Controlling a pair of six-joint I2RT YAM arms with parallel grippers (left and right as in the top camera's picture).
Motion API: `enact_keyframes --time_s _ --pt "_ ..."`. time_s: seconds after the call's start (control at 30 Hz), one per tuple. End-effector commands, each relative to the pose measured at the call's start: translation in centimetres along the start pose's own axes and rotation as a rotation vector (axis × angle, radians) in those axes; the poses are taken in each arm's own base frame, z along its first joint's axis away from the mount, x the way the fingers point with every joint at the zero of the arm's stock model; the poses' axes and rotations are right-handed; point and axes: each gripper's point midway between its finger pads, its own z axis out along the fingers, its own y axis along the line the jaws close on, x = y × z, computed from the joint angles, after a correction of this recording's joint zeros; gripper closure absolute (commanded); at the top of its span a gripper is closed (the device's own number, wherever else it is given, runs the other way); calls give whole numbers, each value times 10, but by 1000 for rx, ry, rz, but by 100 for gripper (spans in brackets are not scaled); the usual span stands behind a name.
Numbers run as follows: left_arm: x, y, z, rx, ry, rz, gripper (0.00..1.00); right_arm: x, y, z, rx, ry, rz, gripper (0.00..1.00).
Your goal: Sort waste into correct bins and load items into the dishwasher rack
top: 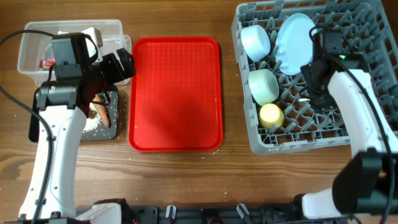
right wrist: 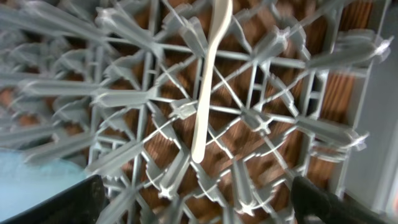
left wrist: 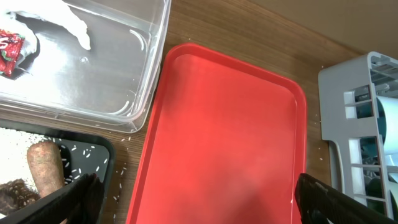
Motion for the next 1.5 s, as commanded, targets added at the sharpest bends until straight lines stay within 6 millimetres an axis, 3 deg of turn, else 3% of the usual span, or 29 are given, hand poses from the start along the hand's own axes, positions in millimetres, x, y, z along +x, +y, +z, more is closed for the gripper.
enact_keyframes --time_s 0.0,0.07,0.1,0.13,0.17,0.27,0.4,0.5,0.6,0.73,0.87,1.03,1.17,1.33,1.47 --pt "-4 -3 -1 4 -10 22 0 -8 11 -79 -262 -51 -358 0" --pt "-4 -3 -1 4 -10 22 0 13 19 -119 -444 -53 -656 0" --pt "-4 -3 -1 4 -10 22 0 37 20 -150 -600 -32 -875 0" --pt "-4 -3 -1 4 -10 22 0 67 11 -182 -765 5 -1066 0" --pt "-4 -3 -1 4 -10 22 0 77 -3 -201 -821 16 -1098 0" --pt "-4 -3 -1 4 -10 22 0 63 -36 -215 -779 -60 -1048 0" --pt "-4 -3 -1 4 -10 22 0 59 -49 -230 -811 -105 -1021 0" --pt "-4 -3 -1 4 -10 22 0 67 -65 -217 -744 -33 -1042 0" --pt "-4 -3 -1 4 -10 22 0 67 -70 -212 -711 -17 -1051 0" --pt "-4 -3 -1 4 -10 22 0 43 -56 -210 -675 -160 -1021 0" --pt "-4 -3 -1 4 -10 22 0 29 -25 -224 -855 -474 -1085 0" --pt "-4 -3 -1 4 -10 22 0 32 -38 -177 -992 -684 -952 0" --pt "-4 -3 -1 4 -10 22 0 48 -56 -136 -1068 -826 -887 0" --pt "-4 -3 -1 4 -10 22 0 61 -66 -103 -1123 -914 -848 0" --pt "-4 -3 -1 4 -10 22 0 64 -67 -96 -1126 -917 -847 0"
